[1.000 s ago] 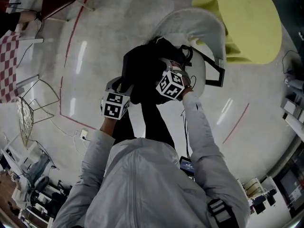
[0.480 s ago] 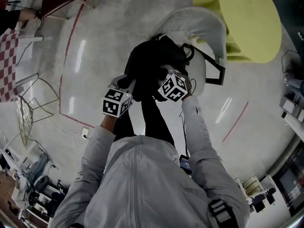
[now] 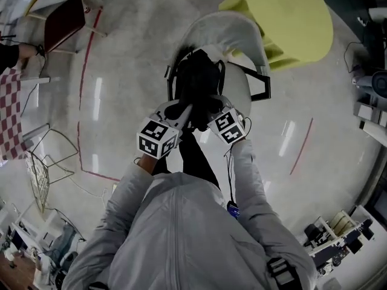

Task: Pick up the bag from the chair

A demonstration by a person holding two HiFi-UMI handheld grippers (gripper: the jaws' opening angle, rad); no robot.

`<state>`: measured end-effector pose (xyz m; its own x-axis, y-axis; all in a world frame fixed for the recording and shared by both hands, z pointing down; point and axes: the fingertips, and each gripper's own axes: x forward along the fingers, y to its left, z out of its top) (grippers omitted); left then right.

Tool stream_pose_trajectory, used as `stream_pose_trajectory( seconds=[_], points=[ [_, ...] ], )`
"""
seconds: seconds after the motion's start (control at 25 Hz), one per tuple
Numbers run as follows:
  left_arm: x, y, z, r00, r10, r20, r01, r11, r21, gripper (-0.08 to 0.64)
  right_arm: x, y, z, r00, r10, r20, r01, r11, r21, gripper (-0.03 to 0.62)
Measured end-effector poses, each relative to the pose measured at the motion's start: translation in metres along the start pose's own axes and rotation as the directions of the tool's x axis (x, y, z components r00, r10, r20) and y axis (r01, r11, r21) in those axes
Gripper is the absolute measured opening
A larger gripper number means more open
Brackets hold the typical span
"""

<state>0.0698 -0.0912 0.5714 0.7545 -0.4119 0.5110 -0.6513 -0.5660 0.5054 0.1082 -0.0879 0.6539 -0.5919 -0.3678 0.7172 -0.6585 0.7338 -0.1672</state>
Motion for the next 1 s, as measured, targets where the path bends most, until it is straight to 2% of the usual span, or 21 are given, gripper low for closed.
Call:
stream_pose_trajectory(
  seconds=[0.2, 0.32, 0.4, 0.56, 0.72, 0.8, 1.0],
  points=[
    [-0.005, -0.045, 0.041, 0.990, -0.134, 0.042, 0.131, 0.990, 0.049, 0.009, -0.050, 0.006, 0.023, 0.985, -0.115, 0.127, 0.093, 0.982, 0.167, 0.057],
    [-0.016, -0.069, 0.071, 0.973, -0.220, 0.069, 0.213, 0.972, 0.100, 0.009, -0.082, 0.005, 0.047, 0.951, -0.215, 0.223, 0.159, 0.956, 0.245, 0.055],
    [-0.031, -0.081, 0.089, 0.960, -0.270, 0.078, 0.256, 0.955, 0.153, 0.009, -0.102, 0.006, 0.064, 0.926, -0.264, 0.271, 0.192, 0.946, 0.262, 0.055],
    [-0.063, -0.106, 0.126, 0.935, -0.342, 0.098, 0.300, 0.906, 0.299, 0.009, -0.144, 0.017, 0.099, 0.879, -0.334, 0.341, 0.255, 0.933, 0.255, 0.055],
    [-0.083, -0.145, 0.162, 0.899, -0.420, 0.126, 0.337, 0.845, 0.415, 0.009, -0.194, 0.020, 0.128, 0.800, -0.457, 0.389, 0.367, 0.885, 0.286, 0.055],
    [-0.093, -0.161, 0.179, 0.875, -0.462, 0.141, 0.357, 0.815, 0.456, 0.009, -0.216, 0.022, 0.144, 0.768, -0.490, 0.412, 0.384, 0.868, 0.316, 0.055],
    [-0.119, -0.187, 0.215, 0.819, -0.543, 0.184, 0.365, 0.741, 0.563, 0.009, -0.262, 0.035, 0.179, 0.705, -0.533, 0.467, 0.409, 0.845, 0.345, 0.057]
  ],
)
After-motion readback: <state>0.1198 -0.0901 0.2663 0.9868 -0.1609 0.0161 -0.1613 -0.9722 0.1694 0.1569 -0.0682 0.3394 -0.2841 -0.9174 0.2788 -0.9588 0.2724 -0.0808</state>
